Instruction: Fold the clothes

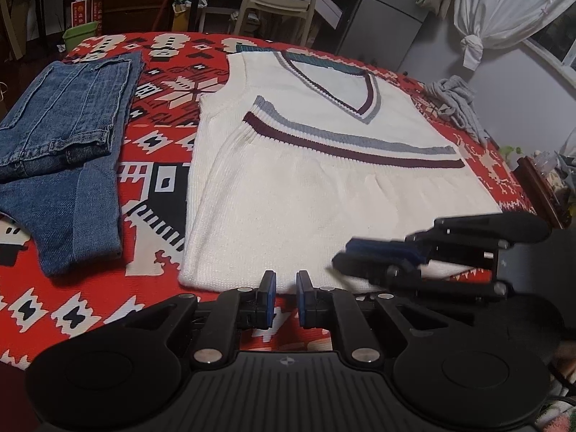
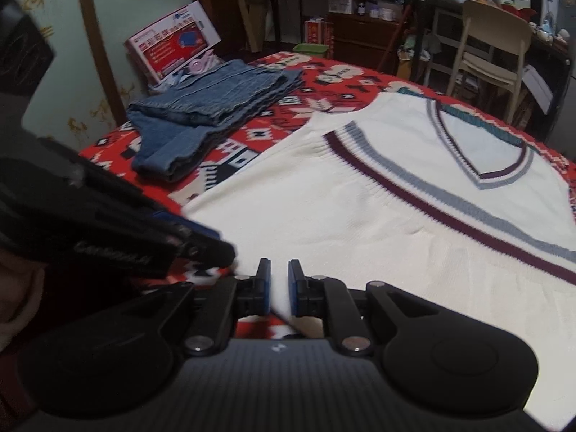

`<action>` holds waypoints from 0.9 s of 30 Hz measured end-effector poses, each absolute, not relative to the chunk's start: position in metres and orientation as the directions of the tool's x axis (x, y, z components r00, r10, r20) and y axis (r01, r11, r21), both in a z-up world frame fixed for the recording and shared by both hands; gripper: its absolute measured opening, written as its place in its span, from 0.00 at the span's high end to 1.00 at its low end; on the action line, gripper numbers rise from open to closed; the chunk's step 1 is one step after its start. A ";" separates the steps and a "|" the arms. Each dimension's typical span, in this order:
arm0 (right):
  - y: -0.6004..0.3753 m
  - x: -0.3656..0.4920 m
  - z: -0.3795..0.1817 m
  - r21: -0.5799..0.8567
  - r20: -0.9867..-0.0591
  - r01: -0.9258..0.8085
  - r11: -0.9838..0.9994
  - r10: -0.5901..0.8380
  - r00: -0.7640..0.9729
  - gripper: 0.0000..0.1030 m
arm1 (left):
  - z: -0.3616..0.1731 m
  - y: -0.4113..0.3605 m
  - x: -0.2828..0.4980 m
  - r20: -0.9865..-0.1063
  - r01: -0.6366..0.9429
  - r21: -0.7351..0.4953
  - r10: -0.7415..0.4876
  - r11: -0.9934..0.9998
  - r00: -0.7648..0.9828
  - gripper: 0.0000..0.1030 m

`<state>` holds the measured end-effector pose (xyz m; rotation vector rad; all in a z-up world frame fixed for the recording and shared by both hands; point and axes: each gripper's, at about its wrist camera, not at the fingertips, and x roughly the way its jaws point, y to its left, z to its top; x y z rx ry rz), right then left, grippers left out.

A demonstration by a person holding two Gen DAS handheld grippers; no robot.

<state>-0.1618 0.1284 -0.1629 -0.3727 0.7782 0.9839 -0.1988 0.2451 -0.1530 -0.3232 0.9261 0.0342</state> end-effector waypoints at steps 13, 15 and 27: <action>0.136 -0.119 -0.170 0.047 -0.737 -0.828 0.559 0.579 0.349 0.88 | -0.162 0.242 -0.188 -0.798 -0.194 -0.238 -0.078 0.952 0.598 0.89; 0.138 -0.113 -0.171 0.039 -0.734 -0.825 0.564 0.576 0.359 0.88 | -0.162 0.244 -0.189 -0.797 -0.199 -0.246 -0.081 0.948 0.599 0.89; 0.144 -0.112 -0.169 0.025 -0.722 -0.857 0.515 0.603 0.341 0.97 | -0.163 0.246 -0.190 -0.791 -0.203 -0.260 -0.088 0.944 0.605 0.89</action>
